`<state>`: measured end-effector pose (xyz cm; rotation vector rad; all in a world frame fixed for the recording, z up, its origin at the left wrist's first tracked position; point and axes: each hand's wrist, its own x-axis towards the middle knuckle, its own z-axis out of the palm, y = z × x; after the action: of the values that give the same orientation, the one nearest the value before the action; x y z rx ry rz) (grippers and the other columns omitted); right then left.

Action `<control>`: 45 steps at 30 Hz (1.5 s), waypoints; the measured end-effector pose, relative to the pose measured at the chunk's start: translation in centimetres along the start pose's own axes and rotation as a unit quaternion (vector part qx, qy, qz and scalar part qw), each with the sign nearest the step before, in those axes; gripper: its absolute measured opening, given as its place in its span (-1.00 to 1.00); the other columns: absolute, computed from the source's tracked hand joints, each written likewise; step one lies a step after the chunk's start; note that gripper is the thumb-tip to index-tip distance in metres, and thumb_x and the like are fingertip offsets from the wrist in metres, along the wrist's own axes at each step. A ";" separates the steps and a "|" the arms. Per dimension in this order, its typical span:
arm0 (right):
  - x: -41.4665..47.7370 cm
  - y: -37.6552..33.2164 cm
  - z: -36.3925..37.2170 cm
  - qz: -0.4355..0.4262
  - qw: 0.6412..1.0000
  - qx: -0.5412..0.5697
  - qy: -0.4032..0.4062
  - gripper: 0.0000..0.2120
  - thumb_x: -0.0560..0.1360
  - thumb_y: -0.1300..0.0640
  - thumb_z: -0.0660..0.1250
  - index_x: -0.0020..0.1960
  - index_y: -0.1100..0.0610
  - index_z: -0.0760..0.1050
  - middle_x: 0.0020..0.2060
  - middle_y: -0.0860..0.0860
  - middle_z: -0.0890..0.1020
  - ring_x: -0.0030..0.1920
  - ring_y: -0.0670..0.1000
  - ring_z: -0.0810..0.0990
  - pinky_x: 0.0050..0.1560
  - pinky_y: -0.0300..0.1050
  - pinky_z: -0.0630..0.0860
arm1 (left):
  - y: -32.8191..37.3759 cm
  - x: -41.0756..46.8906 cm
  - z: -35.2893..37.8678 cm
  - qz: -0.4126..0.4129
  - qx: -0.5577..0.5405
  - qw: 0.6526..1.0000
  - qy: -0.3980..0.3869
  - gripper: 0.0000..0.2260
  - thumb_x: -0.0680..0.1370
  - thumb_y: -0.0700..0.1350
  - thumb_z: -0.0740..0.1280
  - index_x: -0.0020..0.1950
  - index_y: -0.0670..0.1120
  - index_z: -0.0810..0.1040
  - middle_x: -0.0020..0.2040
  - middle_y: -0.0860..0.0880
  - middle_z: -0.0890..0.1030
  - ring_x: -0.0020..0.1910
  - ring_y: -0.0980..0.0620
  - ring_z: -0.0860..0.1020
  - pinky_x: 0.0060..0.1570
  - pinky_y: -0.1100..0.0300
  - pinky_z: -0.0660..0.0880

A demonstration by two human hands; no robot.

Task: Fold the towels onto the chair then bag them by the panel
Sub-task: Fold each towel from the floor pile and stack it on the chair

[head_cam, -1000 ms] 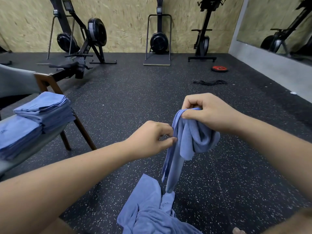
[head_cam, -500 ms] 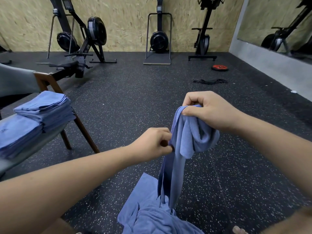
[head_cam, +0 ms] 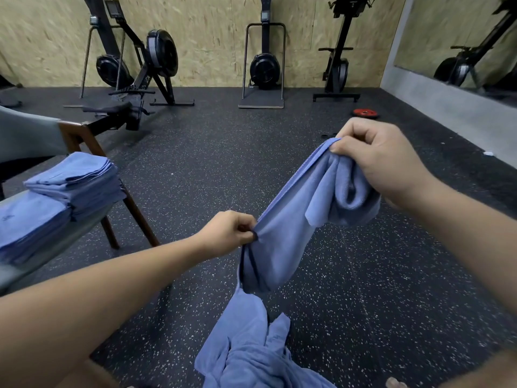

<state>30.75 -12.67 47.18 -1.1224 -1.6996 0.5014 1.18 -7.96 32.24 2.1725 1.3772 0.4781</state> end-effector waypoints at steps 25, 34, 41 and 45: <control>-3.4 0.6 5.4 0.087 0.942 -0.129 -0.296 -0.57 0.40 -0.29 0.61 0.14 -0.14 0.62 -0.42 -0.16 0.49 -0.38 -0.19 0.42 -0.24 -0.18 0.34 | 8.1 -3.2 -6.1 0.133 0.024 0.991 -0.021 -0.81 0.64 0.03 0.48 -0.18 0.10 0.66 -0.41 0.19 0.50 -0.40 0.18 0.38 -0.33 0.36 0.29; -3.9 0.4 5.6 0.093 0.919 -0.102 -0.370 -0.81 0.48 0.18 0.49 -0.22 0.09 0.50 -0.38 -0.05 0.37 -0.32 -0.04 0.29 -0.27 -0.05 0.23 | 9.7 -4.2 -5.8 0.207 0.033 0.978 -0.017 -0.96 0.57 -0.06 0.55 -0.03 0.09 0.74 -0.26 0.19 0.65 -0.35 0.22 0.48 -0.26 0.39 0.35; -3.2 0.6 5.0 0.044 0.936 -0.165 -0.308 -0.87 0.46 0.17 0.45 -0.21 0.05 0.53 -0.42 -0.06 0.46 -0.38 -0.10 0.33 -0.32 -0.14 0.27 | 7.6 -3.2 -5.8 0.153 0.133 0.979 -0.019 -0.89 0.45 -0.03 0.57 -0.05 0.09 0.72 -0.24 0.18 0.69 -0.23 0.15 0.61 -0.11 0.19 0.54; -2.8 0.6 4.4 0.040 0.948 -0.158 -0.273 -0.90 0.45 0.20 0.43 -0.20 0.09 0.54 -0.44 -0.07 0.45 -0.37 -0.09 0.31 -0.32 -0.16 0.27 | 5.9 -2.6 -5.7 0.134 0.121 0.983 -0.023 -0.90 0.45 0.00 0.55 -0.05 0.09 0.72 -0.20 0.19 0.70 -0.20 0.19 0.63 -0.09 0.20 0.57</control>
<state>27.34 -14.05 43.45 -1.3712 -2.2834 0.6489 1.23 -11.05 40.26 2.5692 1.1738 0.3698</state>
